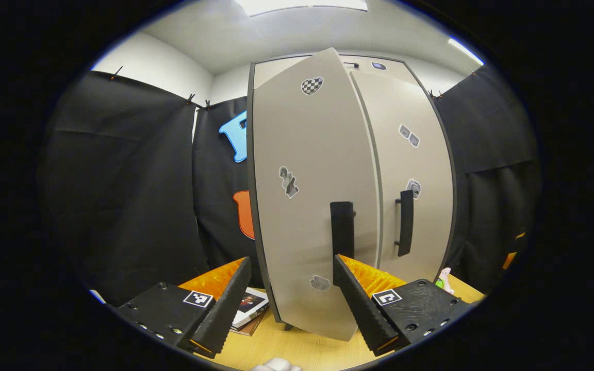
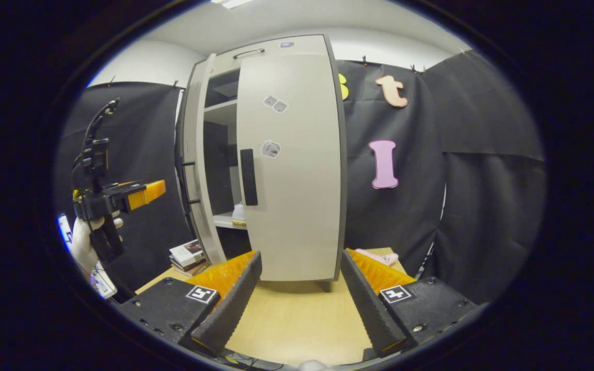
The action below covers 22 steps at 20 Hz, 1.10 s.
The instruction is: Grab one shoe with the right hand and put it into the shoe cabinet, grab the other shoe with the left hand and put it into the shoe cabinet; then close the right door with the right hand and the left door with the left hand.
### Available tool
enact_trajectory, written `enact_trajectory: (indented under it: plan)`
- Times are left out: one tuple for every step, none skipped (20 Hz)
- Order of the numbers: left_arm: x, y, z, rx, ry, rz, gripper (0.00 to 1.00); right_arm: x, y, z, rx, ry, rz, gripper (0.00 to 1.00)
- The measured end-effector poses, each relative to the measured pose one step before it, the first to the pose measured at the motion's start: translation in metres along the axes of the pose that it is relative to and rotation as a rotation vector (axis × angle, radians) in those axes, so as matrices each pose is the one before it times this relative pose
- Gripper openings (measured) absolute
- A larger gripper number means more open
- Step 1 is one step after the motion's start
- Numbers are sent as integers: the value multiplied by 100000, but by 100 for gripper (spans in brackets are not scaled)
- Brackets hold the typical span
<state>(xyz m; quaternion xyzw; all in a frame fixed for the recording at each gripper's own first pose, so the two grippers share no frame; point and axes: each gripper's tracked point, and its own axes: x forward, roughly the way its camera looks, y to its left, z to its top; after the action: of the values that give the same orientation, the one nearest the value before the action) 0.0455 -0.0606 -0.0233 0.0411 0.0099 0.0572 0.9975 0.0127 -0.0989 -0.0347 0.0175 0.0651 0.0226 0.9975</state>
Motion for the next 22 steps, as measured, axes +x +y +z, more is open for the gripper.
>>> enact_trajectory:
  plan:
    - [-713,-302,410,-664,-414,-1827,100,96,390,279,-341,-242,367,99]
    - [-614,-303,417,-556,-128,-1447,96,182,533,339,-1259,-165,834,100]
    - [-743,-348,263,-624,-505,-1424,100,191,242,273,-1208,195,-537,100]
    - [-821,-171,201,-627,-336,-922,96,-128,52,250,-226,-567,-621,100]
    - [-882,-64,-120,-444,257,204,96,-38,318,356,404,-921,-242,99]
    - [-664,99,-11,251,-265,428,96,79,421,244,516,-857,-376,99]
    - [-762,-1,-167,452,153,454,96,-162,315,212,399,-632,-654,100]
    - [-653,54,-374,182,1029,-177,96,-57,366,70,71,-448,-479,100]
    - [-916,-223,-536,-381,1094,-635,96,-87,274,124,200,-198,-937,100]
    - [-689,-37,-498,-356,1212,-256,96,-200,248,-58,211,-170,-733,100]
    - [-579,-179,-413,-253,382,-626,96,-154,258,96,262,-285,-598,100]
    - [-510,-408,-154,-414,-769,-1607,96,-171,392,14,-45,-344,32,100]
    - [-434,-317,-400,107,596,-759,100,-186,300,35,-601,-279,-351,100]
    - [-359,59,-416,443,913,26,100,-257,211,141,-700,-967,-294,100]
    - [-224,27,-237,133,685,-215,96,-188,206,250,-724,-629,-396,100]
    - [-146,19,-14,-174,71,-234,96,-175,79,-120,-567,-75,-539,100]
    - [-244,124,-71,-144,201,-12,96,-235,142,-32,-46,-190,10,100]
    - [-115,232,128,112,-351,186,100,-200,182,57,369,-45,-69,100]
    - [-75,271,-48,377,127,434,100,-150,21,190,426,-583,-447,100]
    - [-104,294,-18,94,204,405,96,-191,-1,129,237,-380,-504,100]
    - [-47,218,23,-295,-92,98,96,-138,10,141,476,-299,-499,100]
    - [-121,126,-10,-424,180,-158,96,-98,-2,73,397,-87,-499,100]
